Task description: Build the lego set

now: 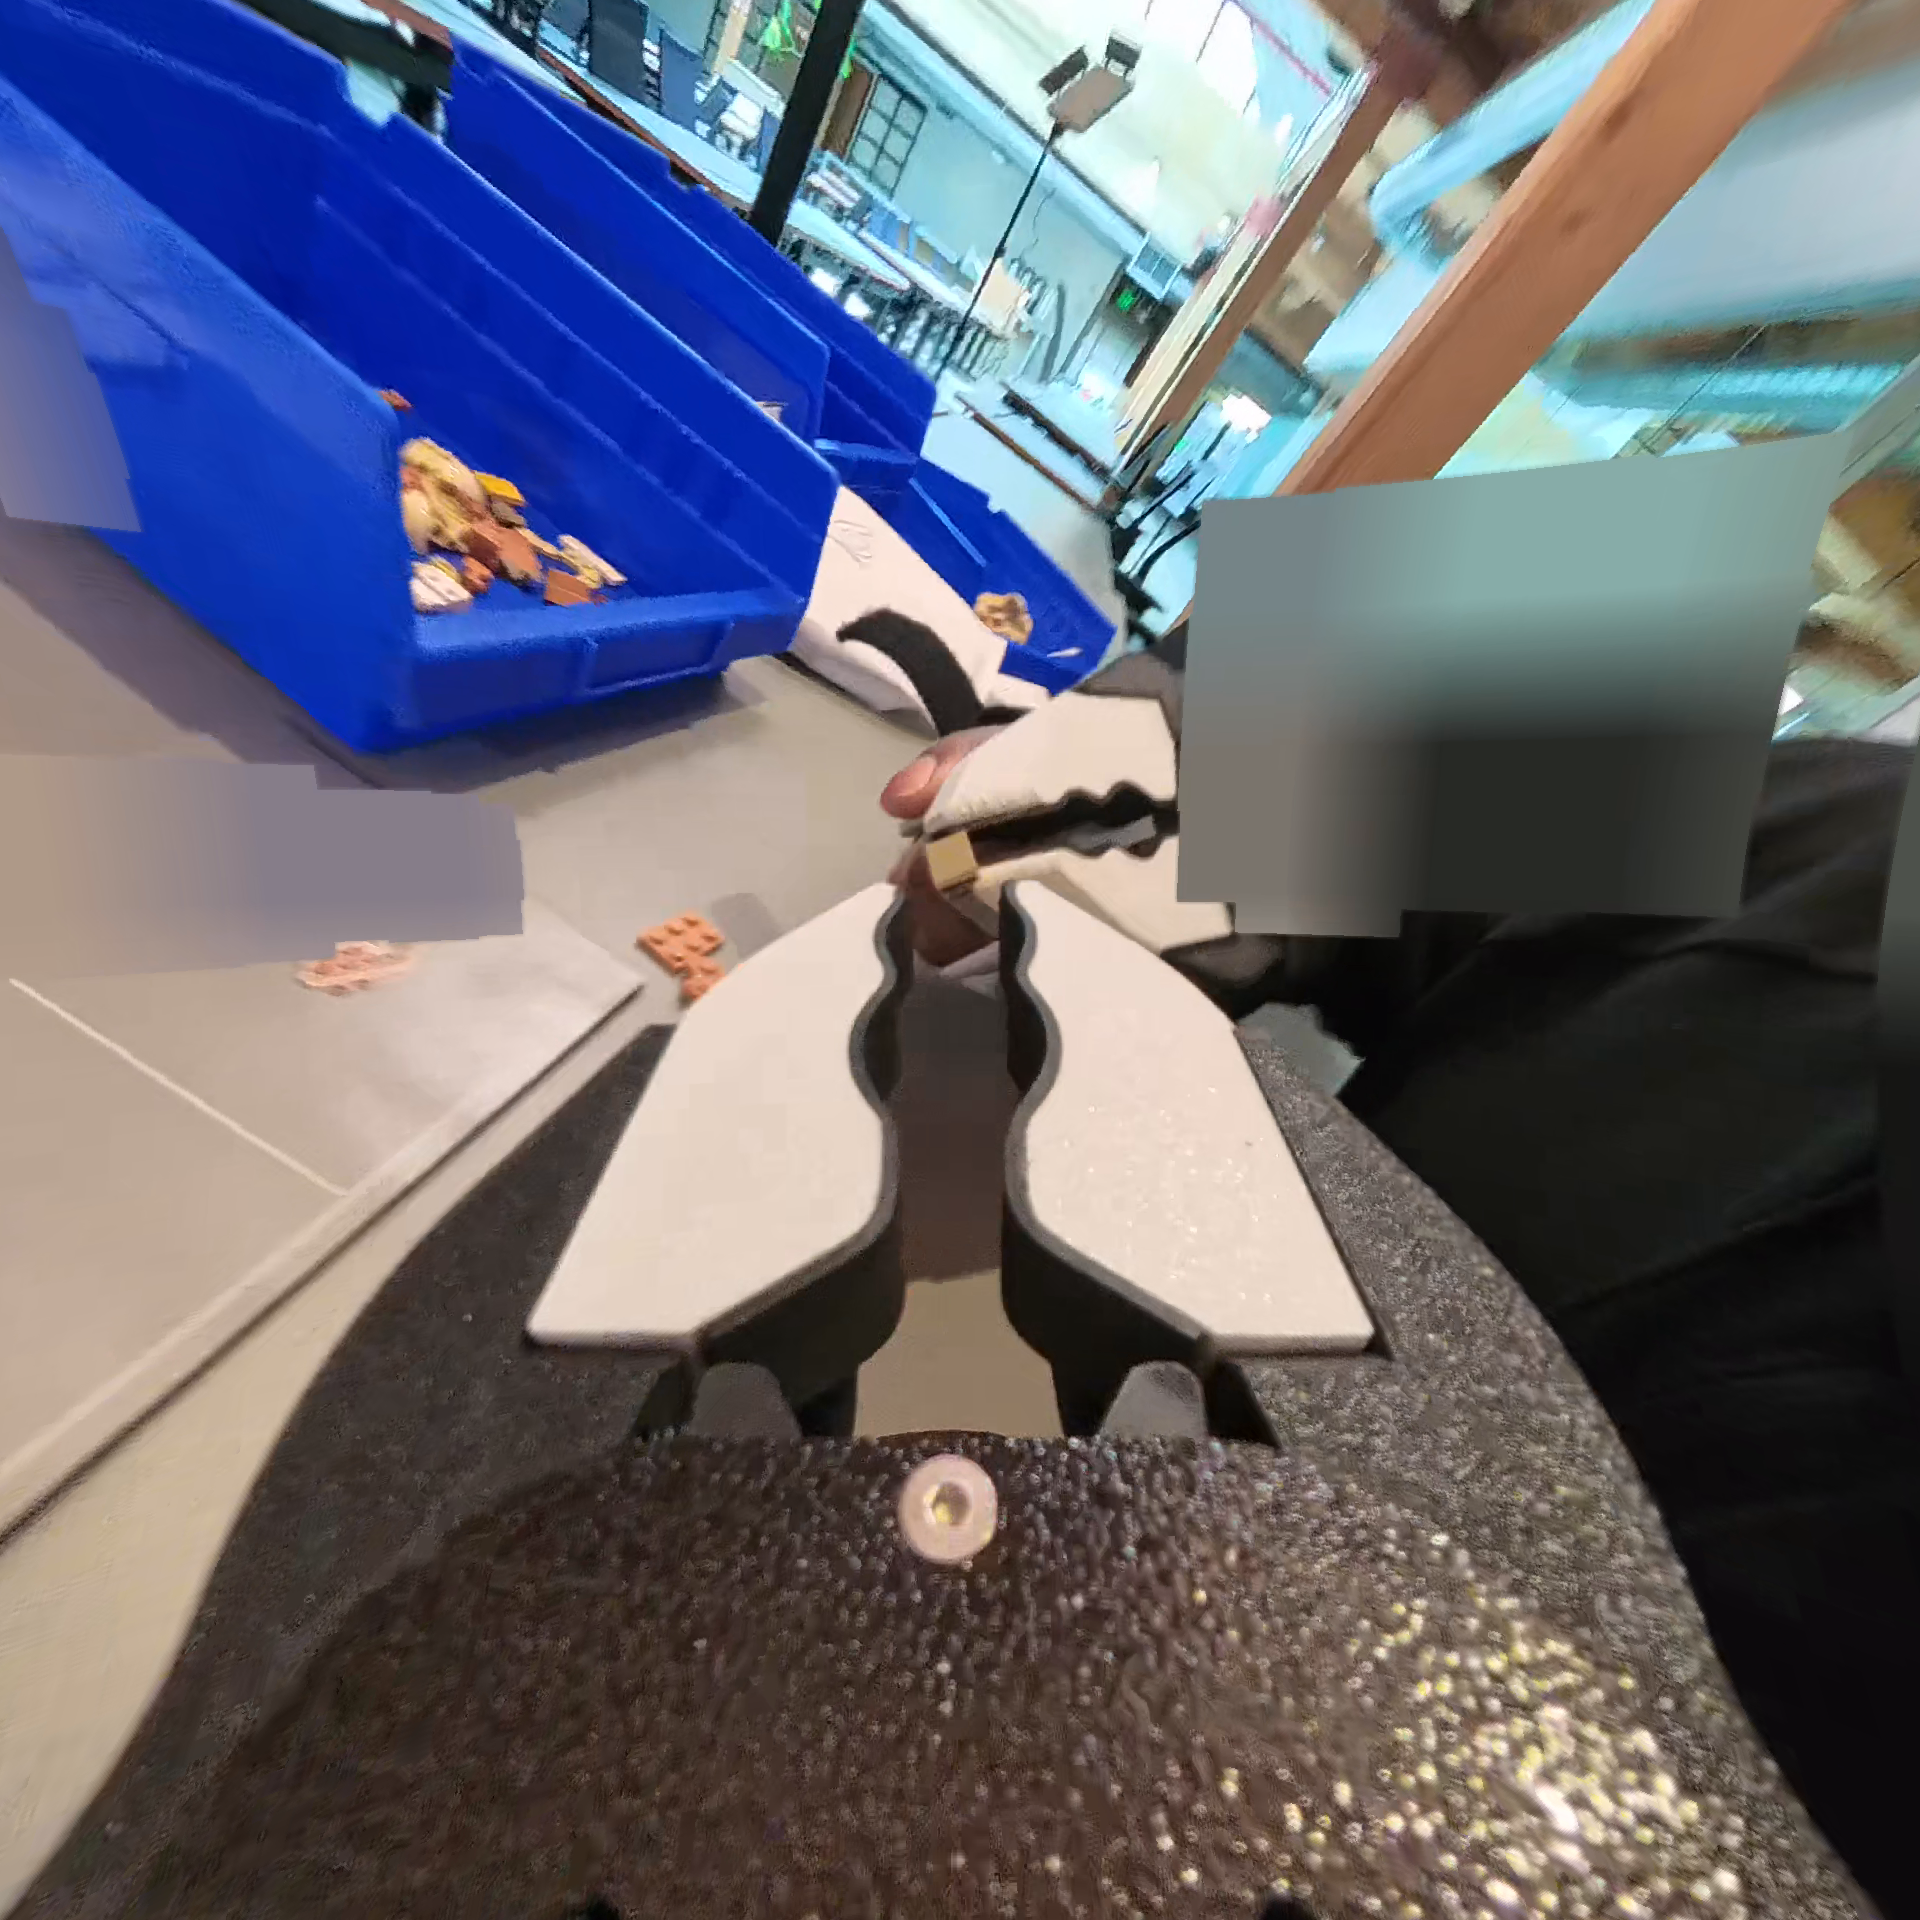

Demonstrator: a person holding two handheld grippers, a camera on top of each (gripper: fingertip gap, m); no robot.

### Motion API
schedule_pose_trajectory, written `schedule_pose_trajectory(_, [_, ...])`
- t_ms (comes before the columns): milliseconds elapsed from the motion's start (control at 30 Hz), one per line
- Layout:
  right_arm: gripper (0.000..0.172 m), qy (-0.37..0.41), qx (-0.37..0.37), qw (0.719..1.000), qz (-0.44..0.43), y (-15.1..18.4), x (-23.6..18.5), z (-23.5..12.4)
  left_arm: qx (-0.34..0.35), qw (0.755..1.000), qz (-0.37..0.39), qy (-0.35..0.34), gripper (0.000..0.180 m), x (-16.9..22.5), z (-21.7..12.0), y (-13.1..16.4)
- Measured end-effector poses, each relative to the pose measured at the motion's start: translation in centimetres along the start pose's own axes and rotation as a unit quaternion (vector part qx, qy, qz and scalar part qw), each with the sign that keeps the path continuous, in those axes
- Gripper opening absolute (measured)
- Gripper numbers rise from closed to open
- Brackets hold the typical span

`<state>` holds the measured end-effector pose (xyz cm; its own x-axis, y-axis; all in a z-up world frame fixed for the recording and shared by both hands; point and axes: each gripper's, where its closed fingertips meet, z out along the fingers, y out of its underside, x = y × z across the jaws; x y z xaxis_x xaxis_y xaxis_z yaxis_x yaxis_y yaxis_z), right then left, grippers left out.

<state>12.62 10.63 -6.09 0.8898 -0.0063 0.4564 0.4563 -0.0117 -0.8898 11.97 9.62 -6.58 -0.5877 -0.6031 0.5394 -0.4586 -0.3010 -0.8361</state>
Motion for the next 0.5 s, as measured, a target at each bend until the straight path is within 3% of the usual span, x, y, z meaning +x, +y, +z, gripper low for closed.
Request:
schedule_pose_trajectory(133, [0.005,0.017,0.001,0.999,-0.048,-0.1,-0.2,0.0,0.024,0.997,-0.059,0.033,0.014,0.3,0.1,-0.2])
schedule_pose_trajectory(267, [0.005,0.022,0.002,0.998,-0.064,0.0,-0.3,0.1,0.022,0.998,-0.054,0.028,0.007,0.1,0.1,0.0])
schedule_pose_trajectory(367, [0.006,0.001,-0.011,0.998,-0.065,0.5,-0.7,0.2,-0.003,1.000,0.001,-0.003,0.007,-0.4,0.0,0.4])
schedule_pose_trajectory(500, [0.016,-0.080,-0.024,0.996,-0.041,1.0,-2.2,0.1,-0.093,0.983,0.144,-0.063,0.007,-1.1,-0.6,1.5])
